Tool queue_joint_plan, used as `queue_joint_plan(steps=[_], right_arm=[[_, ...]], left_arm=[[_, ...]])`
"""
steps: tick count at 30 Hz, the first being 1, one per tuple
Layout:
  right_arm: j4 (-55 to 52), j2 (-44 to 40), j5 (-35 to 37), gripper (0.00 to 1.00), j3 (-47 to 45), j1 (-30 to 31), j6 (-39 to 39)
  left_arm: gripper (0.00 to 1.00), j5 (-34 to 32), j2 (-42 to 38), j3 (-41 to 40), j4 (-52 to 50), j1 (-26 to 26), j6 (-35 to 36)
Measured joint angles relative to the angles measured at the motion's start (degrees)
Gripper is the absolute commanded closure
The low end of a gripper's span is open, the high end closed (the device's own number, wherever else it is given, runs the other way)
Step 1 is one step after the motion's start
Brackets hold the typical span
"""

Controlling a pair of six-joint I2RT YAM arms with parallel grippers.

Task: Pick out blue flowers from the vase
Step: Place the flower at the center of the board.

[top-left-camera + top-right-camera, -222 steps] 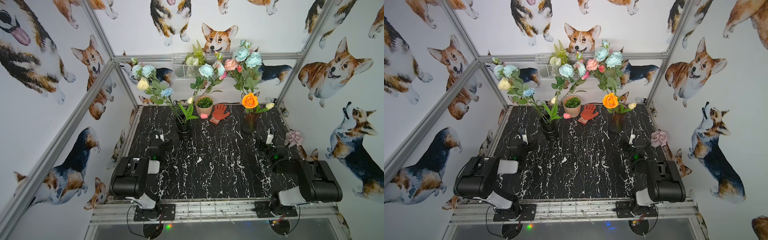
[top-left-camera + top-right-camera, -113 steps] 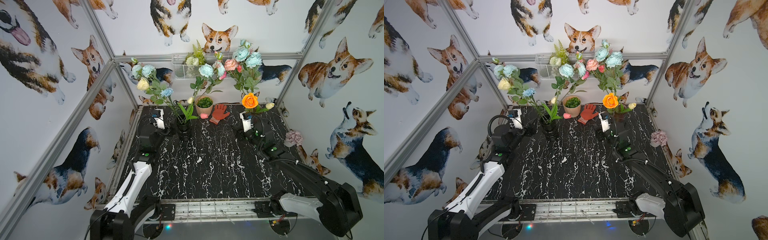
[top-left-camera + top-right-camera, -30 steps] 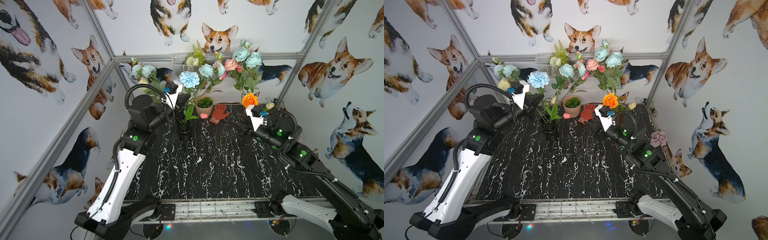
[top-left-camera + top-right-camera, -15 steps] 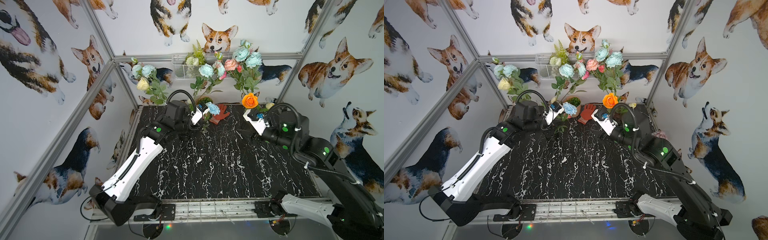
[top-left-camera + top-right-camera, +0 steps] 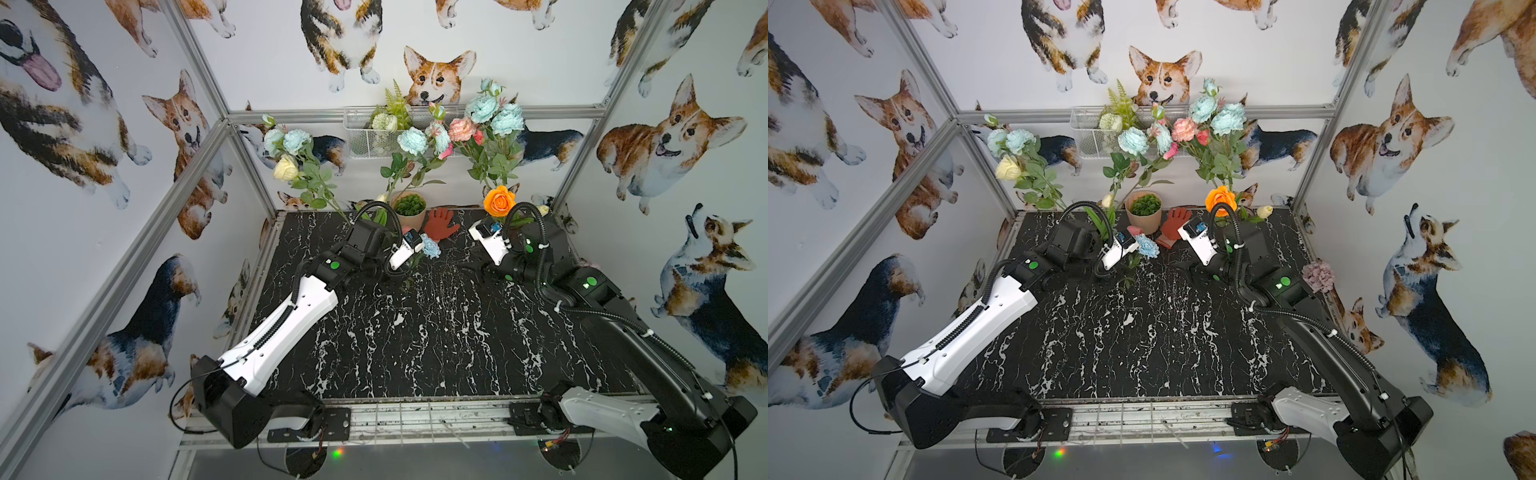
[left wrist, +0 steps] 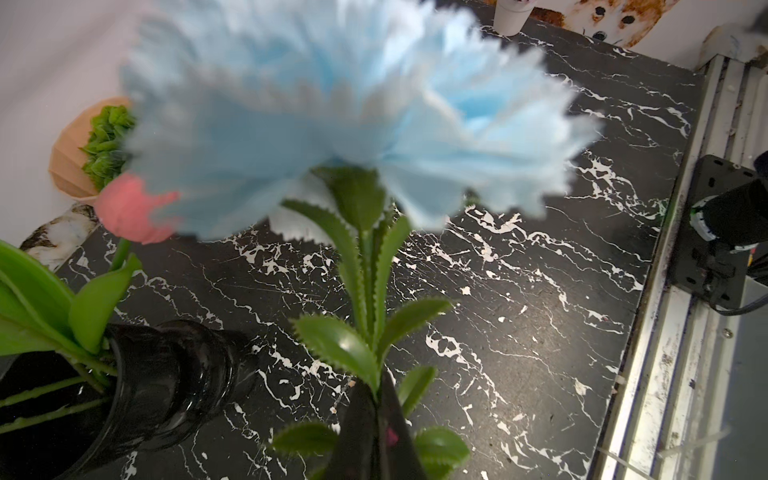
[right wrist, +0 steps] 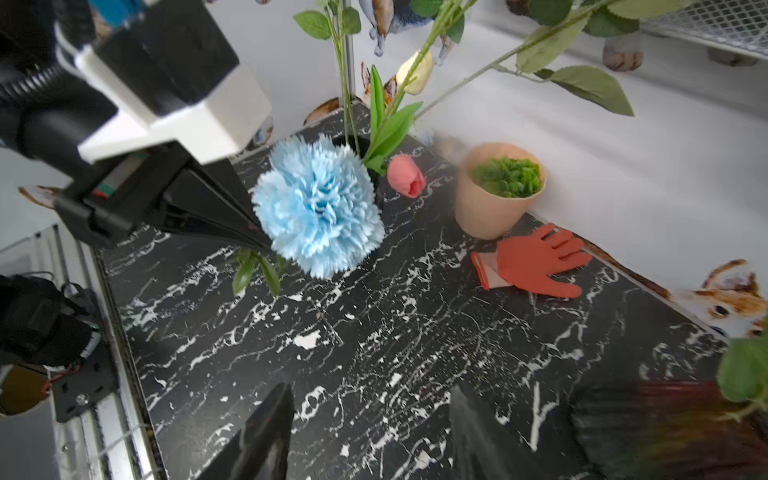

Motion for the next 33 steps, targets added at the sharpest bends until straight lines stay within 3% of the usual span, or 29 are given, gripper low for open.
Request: queue_joint_plan(steps=[8,12,21,33], right_arm=[[19.2,1.9,-2.9,0.38,-11.7,-1.2,15.4],[20.6,0.5,-1.4,0.39,-13.1,-2.3,18.1],[18.3,-11.4,-0.1,0.41,-15.3,-17.1,20.8],[16.2,-16.5,1.3,0.41,-21.8,-21.9,21.2]], left_arm=[[1.00,4.0,1.3,-2.4,1.7,-0.1,-1.5],[1.00,3.0,3.8,-3.1,1.7,-0.4,-1.4],[1.00,-7.9,17.0,-0.2,1.0,-5.6,0.7],[1.00,-20.9,39.3,15.5,2.0,-9.7,11.8]])
